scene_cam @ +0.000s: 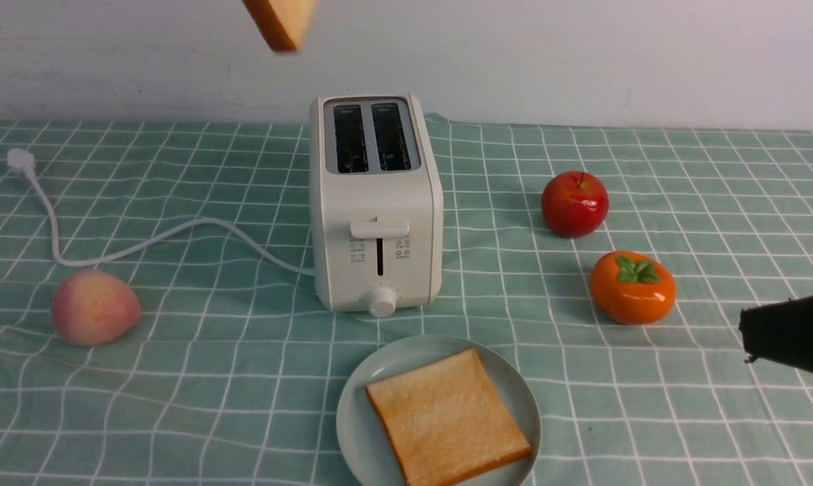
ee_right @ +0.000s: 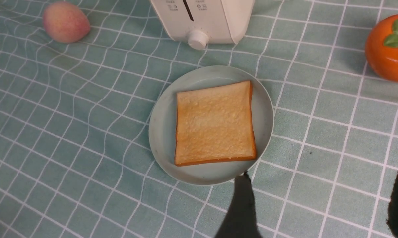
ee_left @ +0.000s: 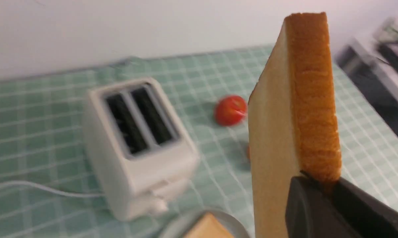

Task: Take toasted bread from bread machine on blue coffee table place on plate.
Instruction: 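Place the slice of bread on the plate with the left gripper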

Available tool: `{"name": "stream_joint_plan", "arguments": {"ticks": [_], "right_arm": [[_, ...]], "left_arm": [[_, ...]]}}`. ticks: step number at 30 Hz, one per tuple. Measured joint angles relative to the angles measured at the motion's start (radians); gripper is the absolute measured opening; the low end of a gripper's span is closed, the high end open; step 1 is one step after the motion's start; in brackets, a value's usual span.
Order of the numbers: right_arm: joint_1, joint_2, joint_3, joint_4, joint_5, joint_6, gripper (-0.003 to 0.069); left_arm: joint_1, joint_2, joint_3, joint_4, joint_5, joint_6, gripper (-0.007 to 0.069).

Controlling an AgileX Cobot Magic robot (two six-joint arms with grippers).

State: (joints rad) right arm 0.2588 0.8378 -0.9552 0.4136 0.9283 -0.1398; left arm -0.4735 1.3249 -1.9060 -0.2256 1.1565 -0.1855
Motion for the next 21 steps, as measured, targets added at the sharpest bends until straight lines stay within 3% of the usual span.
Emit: {"name": "stream_joint_plan", "arguments": {"ticks": [2, 3, 6, 9, 13, 14, 16, 21], "right_arm": [[0.000, 0.000, 0.000, 0.000, -0.002, 0.000, 0.0547], [0.000, 0.000, 0.000, 0.000, -0.002, 0.000, 0.0547], [0.000, 0.000, 0.000, -0.003, -0.003, 0.000, 0.0547], [0.000, 0.000, 0.000, -0.003, -0.003, 0.000, 0.0547], [0.000, 0.000, 0.000, -0.003, -0.006, 0.000, 0.0547], [0.000, 0.000, 0.000, -0.003, -0.006, 0.000, 0.0547], [0.000, 0.000, 0.000, -0.003, -0.006, 0.000, 0.0547], [0.000, 0.000, 0.000, -0.003, -0.006, 0.000, 0.0547]], "left_arm": [[0.000, -0.086, 0.212, -0.207, -0.080, 0.095, 0.0027], [0.000, -0.092, 0.235, -0.228, -0.090, 0.105, 0.0027], [-0.001, -0.137, 0.597, -0.557, -0.289, 0.294, 0.0027], [-0.011, -0.090, 0.919, -0.899, -0.585, 0.468, 0.0027], [-0.046, 0.032, 1.139, -1.318, -0.920, 0.756, 0.0027], [-0.048, 0.045, 1.151, -1.348, -0.931, 0.771, 0.0027], [-0.070, 0.133, 1.186, -1.453, -1.016, 0.920, 0.0035], [-0.104, 0.217, 1.188, -1.498, -1.044, 1.004, 0.0108]]}}
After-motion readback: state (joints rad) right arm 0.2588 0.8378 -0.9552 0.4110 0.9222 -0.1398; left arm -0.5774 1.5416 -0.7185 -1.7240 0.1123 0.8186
